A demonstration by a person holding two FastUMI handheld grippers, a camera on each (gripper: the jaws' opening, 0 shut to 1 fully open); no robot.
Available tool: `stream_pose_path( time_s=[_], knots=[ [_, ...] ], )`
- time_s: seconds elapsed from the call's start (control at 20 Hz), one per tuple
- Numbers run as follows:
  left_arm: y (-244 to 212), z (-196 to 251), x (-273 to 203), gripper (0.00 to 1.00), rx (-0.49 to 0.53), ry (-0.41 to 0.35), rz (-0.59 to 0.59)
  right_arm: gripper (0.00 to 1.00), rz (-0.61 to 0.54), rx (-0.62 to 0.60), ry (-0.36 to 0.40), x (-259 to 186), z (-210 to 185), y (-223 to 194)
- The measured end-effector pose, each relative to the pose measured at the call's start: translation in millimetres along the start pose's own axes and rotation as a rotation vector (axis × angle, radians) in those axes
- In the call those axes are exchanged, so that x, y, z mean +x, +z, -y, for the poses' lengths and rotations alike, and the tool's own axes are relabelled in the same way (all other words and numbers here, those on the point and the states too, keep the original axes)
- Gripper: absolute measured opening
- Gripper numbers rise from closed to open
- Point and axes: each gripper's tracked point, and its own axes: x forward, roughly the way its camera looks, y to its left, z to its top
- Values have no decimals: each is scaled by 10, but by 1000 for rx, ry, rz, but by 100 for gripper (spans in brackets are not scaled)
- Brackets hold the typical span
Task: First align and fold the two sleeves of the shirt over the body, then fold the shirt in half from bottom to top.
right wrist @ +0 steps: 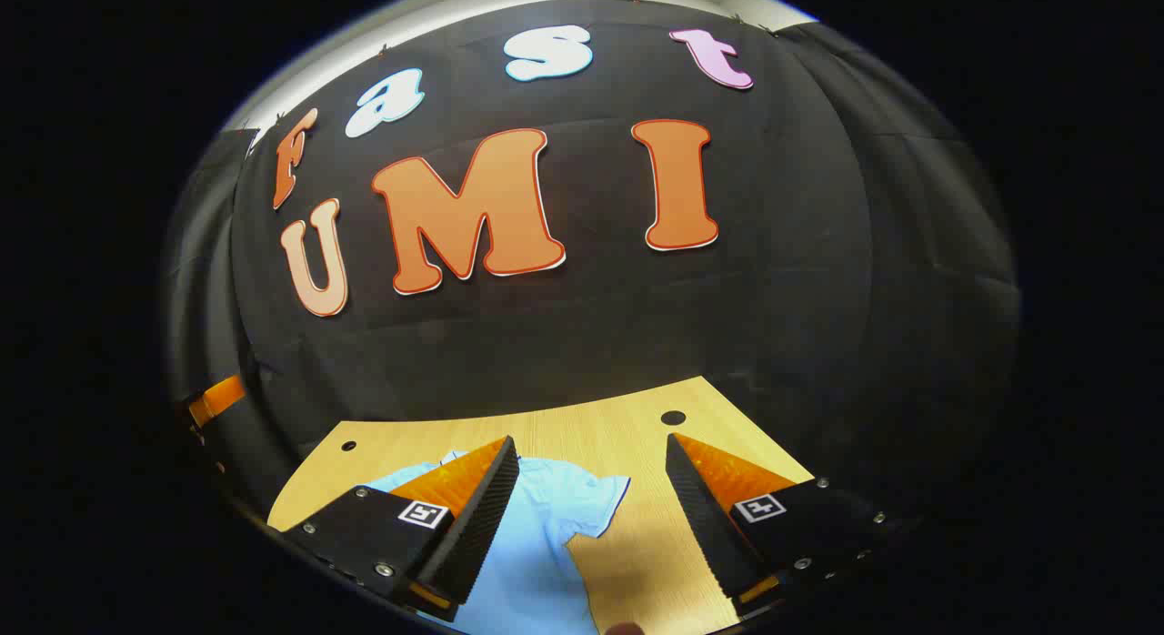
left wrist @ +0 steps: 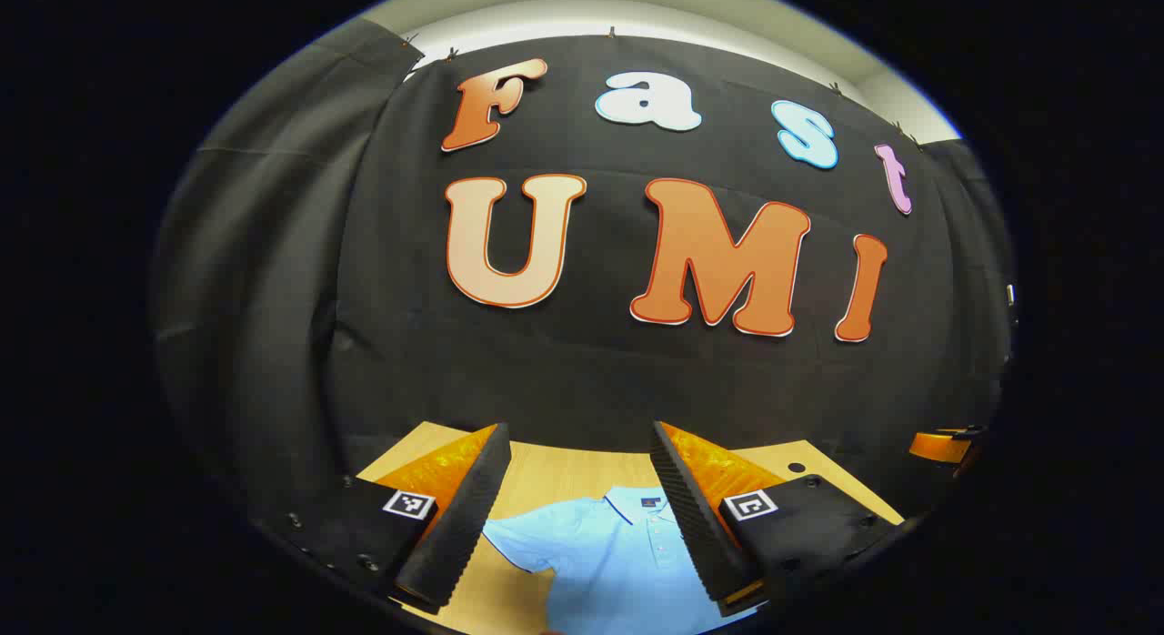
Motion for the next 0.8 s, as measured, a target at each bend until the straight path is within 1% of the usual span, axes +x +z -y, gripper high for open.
stream_pose_path(
  time_s=[0.1, 0.35, 0.65, 0.8],
  knots=[
    [17, -61, 47, 100, 4, -5, 4, 98, 5, -23, -16, -4, -51, -8],
    [48, -116, 148, 100, 12, -16, 4, 98, 3, -7, -19, -5, -135, -33],
    [61, -122, 210, 100, 34, -21, 7, 98, -14, 2, -42, 40, -85, -101],
    [6, -131, 253, 100, 25, -21, -2, 98, -26, -4, -44, 86, -93, -121]
  ],
)
